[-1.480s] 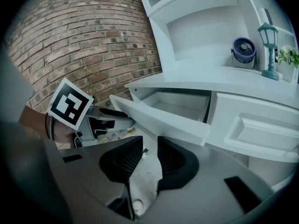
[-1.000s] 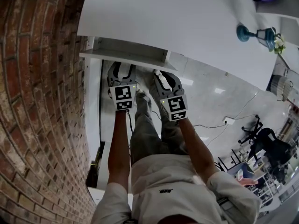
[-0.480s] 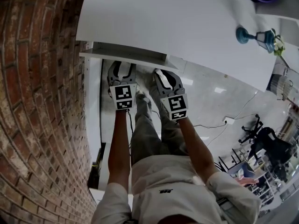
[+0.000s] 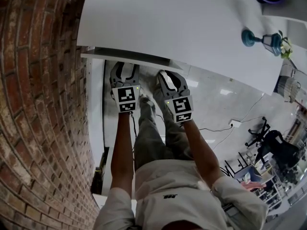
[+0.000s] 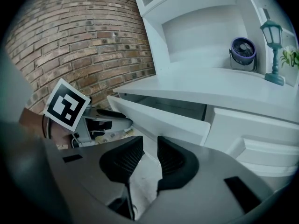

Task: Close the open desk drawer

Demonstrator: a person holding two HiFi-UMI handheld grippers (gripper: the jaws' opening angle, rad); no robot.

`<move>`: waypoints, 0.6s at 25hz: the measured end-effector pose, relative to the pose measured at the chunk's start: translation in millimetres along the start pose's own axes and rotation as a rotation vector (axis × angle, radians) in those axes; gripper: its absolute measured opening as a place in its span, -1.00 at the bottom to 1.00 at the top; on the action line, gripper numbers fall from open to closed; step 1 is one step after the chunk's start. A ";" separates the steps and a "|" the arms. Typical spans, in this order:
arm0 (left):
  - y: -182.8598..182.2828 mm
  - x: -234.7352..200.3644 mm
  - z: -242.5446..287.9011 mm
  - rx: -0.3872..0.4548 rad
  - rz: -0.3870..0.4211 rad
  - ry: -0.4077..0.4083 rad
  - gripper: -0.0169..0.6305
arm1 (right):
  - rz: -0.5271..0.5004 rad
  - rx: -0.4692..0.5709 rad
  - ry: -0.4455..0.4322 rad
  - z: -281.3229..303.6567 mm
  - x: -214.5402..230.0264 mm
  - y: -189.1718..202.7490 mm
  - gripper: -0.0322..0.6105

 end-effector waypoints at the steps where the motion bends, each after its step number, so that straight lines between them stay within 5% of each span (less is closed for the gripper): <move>1: -1.0 0.1 0.9 0.001 0.001 0.000 -0.28 | -0.002 -0.002 0.001 0.4 1.1 -0.8 -0.59; 15: -11.0 0.4 13.0 0.001 0.001 -0.007 -0.28 | -0.003 -0.008 0.004 7.4 13.2 -11.5 -0.60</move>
Point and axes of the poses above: the fingertips, and each gripper's own axes: z forward along the fingers, x to its right, y out of its underside, the point moved 8 cm from there along -z, backward along the fingers, and after that the axes turned 11 degrees about -z, right-handed, at the moved point
